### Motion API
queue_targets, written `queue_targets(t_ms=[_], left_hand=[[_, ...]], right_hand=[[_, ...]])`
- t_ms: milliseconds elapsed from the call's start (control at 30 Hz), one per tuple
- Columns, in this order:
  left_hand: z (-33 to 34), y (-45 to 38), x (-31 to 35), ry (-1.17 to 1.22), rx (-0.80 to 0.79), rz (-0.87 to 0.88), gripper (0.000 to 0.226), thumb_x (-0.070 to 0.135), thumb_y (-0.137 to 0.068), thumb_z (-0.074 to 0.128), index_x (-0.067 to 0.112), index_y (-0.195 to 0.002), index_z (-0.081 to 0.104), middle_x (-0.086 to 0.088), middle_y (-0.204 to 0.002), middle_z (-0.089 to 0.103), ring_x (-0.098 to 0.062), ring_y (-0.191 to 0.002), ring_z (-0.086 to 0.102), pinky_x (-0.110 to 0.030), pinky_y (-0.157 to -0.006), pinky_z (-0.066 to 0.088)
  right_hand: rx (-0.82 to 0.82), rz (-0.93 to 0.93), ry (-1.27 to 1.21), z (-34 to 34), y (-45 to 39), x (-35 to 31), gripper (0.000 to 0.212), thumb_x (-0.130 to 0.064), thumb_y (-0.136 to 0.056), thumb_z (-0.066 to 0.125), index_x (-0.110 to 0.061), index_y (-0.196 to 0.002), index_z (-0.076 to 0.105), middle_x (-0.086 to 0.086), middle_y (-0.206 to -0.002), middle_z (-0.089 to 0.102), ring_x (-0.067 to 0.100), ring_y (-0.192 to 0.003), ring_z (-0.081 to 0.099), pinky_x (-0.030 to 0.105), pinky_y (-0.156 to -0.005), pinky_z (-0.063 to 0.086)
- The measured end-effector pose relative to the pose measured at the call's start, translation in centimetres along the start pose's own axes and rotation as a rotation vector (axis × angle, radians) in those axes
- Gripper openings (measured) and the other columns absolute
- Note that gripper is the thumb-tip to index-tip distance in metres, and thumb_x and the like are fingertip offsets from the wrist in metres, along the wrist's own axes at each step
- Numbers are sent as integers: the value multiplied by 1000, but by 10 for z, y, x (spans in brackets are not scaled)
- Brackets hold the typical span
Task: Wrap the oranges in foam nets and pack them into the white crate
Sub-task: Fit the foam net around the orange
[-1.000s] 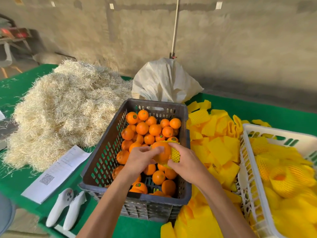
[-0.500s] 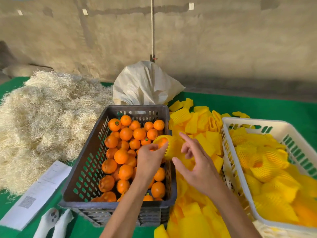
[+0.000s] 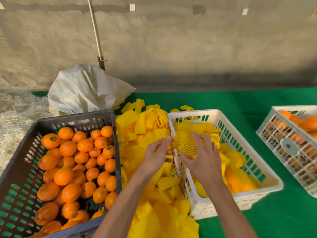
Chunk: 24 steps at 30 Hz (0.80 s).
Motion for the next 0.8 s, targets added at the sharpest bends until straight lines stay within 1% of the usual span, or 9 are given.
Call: queue_targets(t_ms=[133,267,400,500,567,633,667,733,800], left_hand=[[27,-11,-11,-39,-9,-3,25,44,-103,60,24,-112,73,-2,-104,74,-20,-95,73,-27,-67,57],[44,-16,-16,-48,-10,-2,22,44,-101,63,27,-109,72,-4,-105,74,-16,-94,73,-22,-64,56],[56,-19,-17,-133,-19,35,15,43,-100,63,31,-103,71,2,-106,73,-3,-86,72,-30,-73,60],[45,-21,-14,-221,28,71,14,37,-102,64,26,-103,73,9,-109,72,-10,-104,69,-38,-90,58],[29,-21,-13,-301,87,52,23,35,-100,66,17,-111,74,1,-113,74,-22,-107,68,-43,-93,55],[10,-18,-15,-361,165,24,30,34,-100,67,10,-118,72,-11,-117,73,-32,-108,67,-44,-94,53],[0,-15,-15,-386,199,26,31,32,-100,67,9,-120,71,-12,-118,73,-33,-110,67,-44,-95,53],[-19,-8,-15,-444,265,60,29,30,-101,66,10,-122,71,-9,-122,71,-28,-111,67,-41,-96,54],[-40,2,-14,-483,352,126,27,29,-102,65,12,-122,70,-5,-125,67,-21,-112,65,-34,-91,54]], right_hand=[[74,238,146,-16,-8,49,79,-37,-79,81,-26,-148,43,10,-139,44,38,-128,46,57,-106,41],[-27,253,316,-19,-10,76,77,-45,-82,78,-23,-148,46,13,-138,49,40,-133,42,61,-112,31],[2,147,270,-12,-5,70,59,-42,-87,75,-19,-139,59,10,-141,54,36,-138,43,56,-119,25],[72,-10,196,-3,-7,48,45,-34,-87,77,-15,-127,69,11,-132,61,35,-128,54,51,-113,36],[60,-109,133,9,-8,25,36,-29,-87,77,-15,-121,72,10,-128,64,33,-122,59,48,-105,43],[-16,-176,72,25,-9,0,33,-25,-87,77,-17,-118,73,8,-128,64,30,-122,58,46,-105,45],[-67,-204,44,35,-9,-12,32,-22,-85,77,-18,-117,73,7,-129,64,29,-124,58,45,-106,45],[-179,-265,3,56,-9,-34,31,-17,-83,75,-18,-114,73,6,-134,62,29,-128,55,45,-110,40],[-276,-324,-39,79,-9,-51,24,-25,-89,68,-21,-112,74,5,-139,59,28,-132,51,44,-112,35]])
Point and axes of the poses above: each hand's wrist, its own y-axis away from the middle knuckle, its own z-axis out of the palm, x = y × z, the point moved 1 cm from there along -y, towards the middle knuckle
